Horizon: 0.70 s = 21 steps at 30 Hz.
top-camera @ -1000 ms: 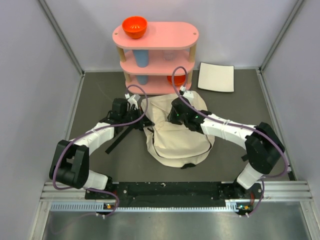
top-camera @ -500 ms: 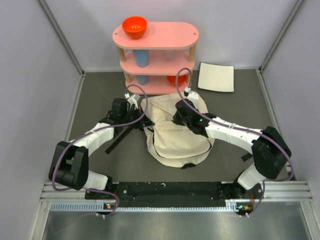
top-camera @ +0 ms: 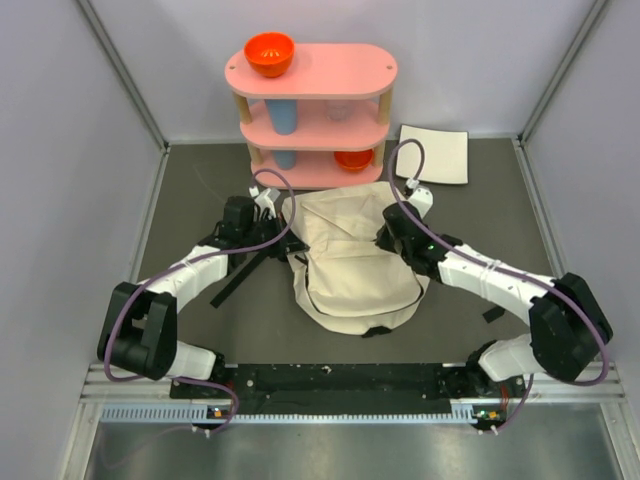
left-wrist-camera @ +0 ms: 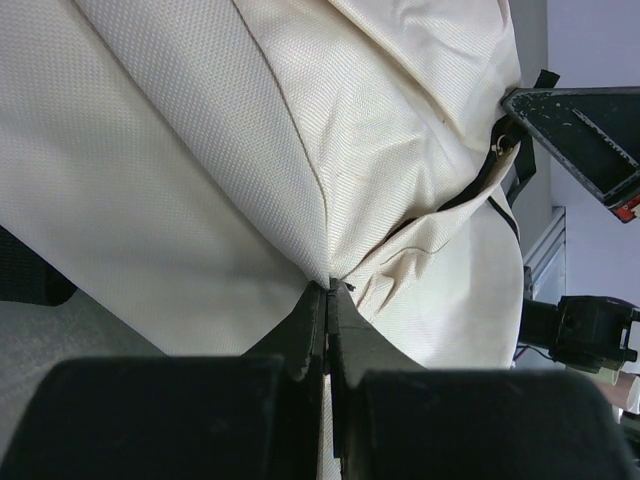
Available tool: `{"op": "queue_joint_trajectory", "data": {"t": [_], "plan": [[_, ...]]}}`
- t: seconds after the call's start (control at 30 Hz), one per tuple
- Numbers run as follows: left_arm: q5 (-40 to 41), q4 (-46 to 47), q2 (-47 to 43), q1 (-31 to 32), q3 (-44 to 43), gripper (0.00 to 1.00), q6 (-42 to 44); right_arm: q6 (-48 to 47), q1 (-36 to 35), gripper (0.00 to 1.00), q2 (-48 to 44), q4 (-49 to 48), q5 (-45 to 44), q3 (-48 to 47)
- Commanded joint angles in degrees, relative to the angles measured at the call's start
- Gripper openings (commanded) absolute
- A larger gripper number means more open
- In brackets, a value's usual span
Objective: Pack the student bag
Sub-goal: Zip the student bag at the center of the board.
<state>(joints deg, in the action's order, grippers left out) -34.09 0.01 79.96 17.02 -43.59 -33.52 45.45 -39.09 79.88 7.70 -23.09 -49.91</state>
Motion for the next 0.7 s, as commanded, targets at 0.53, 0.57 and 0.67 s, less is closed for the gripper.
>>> {"op": "queue_joint_trajectory", "data": {"t": [0.53, 0.57, 0.67], "plan": [[2.87, -4.48, -2.35, -1.11, -2.81, 0.0, 4.86, -1.33, 5.42, 0.0, -6.4, -1.9, -4.33, 4.73], [3.49, -4.93, -2.7, -1.11, -2.73, 0.0, 5.3, -1.5, 5.95, 0.0, -6.4, -1.9, -3.81, 5.0], [4.82, -5.81, -3.76, -1.11, -2.02, 0.0, 6.44, -1.51, 8.41, 0.0, -7.54, -1.9, -3.28, 6.75]]}}
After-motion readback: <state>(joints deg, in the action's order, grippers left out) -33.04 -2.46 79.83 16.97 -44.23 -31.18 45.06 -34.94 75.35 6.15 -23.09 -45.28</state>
